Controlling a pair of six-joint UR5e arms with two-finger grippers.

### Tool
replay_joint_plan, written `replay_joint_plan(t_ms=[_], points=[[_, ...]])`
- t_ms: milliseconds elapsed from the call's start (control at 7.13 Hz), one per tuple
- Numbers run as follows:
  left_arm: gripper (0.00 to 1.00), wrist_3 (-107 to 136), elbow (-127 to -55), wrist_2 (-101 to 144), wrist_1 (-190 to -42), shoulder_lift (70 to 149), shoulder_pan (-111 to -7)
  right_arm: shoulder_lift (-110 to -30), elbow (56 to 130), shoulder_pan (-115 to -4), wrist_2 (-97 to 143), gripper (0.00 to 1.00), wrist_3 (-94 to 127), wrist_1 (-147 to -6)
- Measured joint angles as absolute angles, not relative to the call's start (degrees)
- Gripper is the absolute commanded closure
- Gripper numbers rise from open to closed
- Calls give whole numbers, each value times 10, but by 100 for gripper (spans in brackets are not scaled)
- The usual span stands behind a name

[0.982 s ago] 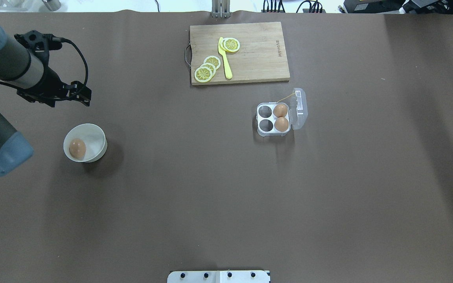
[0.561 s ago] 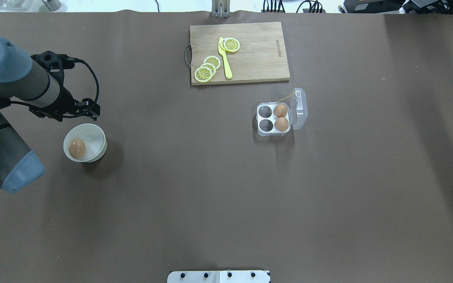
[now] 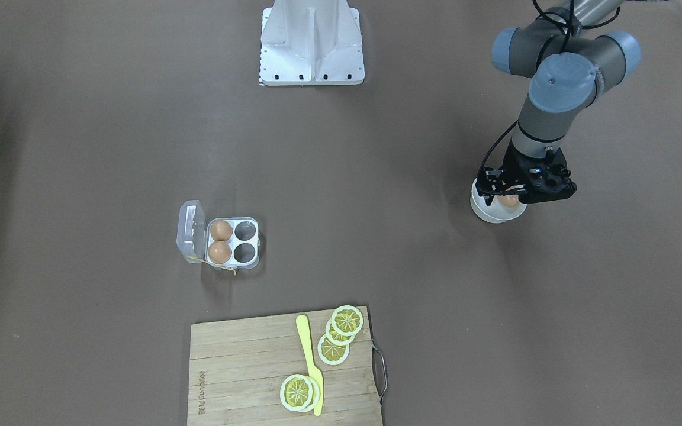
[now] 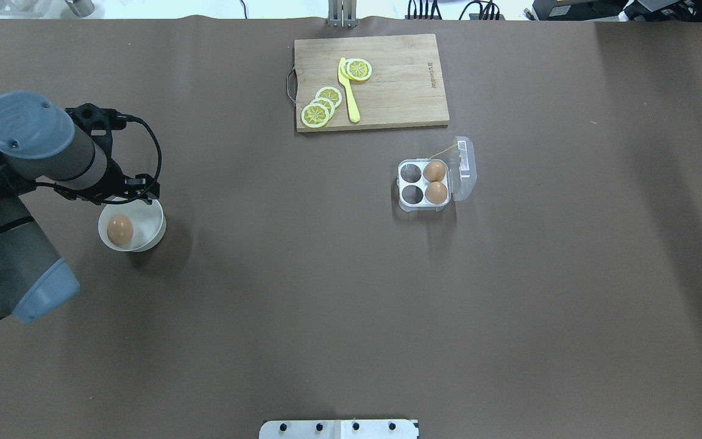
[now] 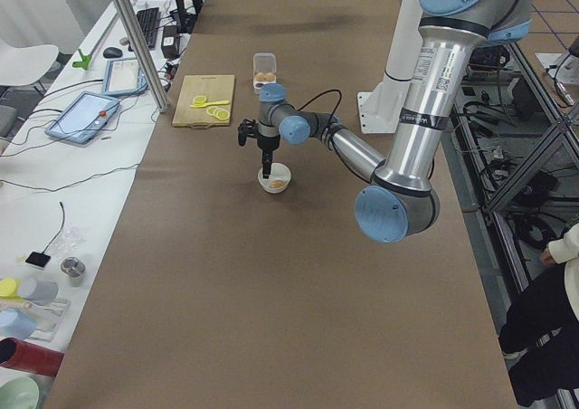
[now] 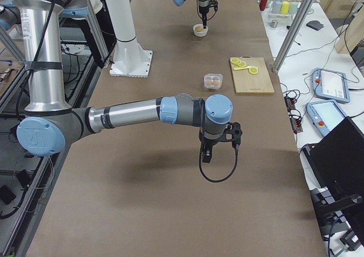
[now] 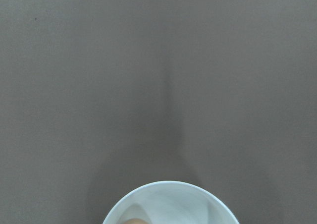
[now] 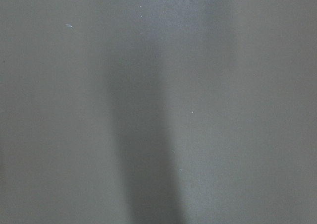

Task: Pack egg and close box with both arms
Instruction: 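Move the left gripper over the white bowl and lower toward the egg, then close the left gripper on the brown egg and lift it from the bowl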

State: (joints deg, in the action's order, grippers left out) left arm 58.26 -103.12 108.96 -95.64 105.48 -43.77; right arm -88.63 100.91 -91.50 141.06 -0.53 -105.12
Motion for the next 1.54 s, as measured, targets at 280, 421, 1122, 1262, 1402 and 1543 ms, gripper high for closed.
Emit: replay_joint_plan(t_ms=[280,421,1122,1262,1402,1543], points=[[24,583,-1025,1087,-956,1053,-434,-886,1009,-915,1411,0,-5,-1051],[24,584,-1022,1086,-955,1053,-430,-886,1009,-915,1411,0,-5,-1051],[24,587,-1017,1085,-954,1044,-412,-887,1010,-915,1411,0,-5,-1053],[24,587,-1018,1085,-954,1040,-412,-886,1010,-915,1411,0,-5,-1056],[24,587,-1018,1085,-954,1038,-411,-886,1010,-915,1411,0,-5,-1058],[24,588,-1017,1085,-954,1038,-409,-886,1010,-915,1411,0,-5,-1058]])
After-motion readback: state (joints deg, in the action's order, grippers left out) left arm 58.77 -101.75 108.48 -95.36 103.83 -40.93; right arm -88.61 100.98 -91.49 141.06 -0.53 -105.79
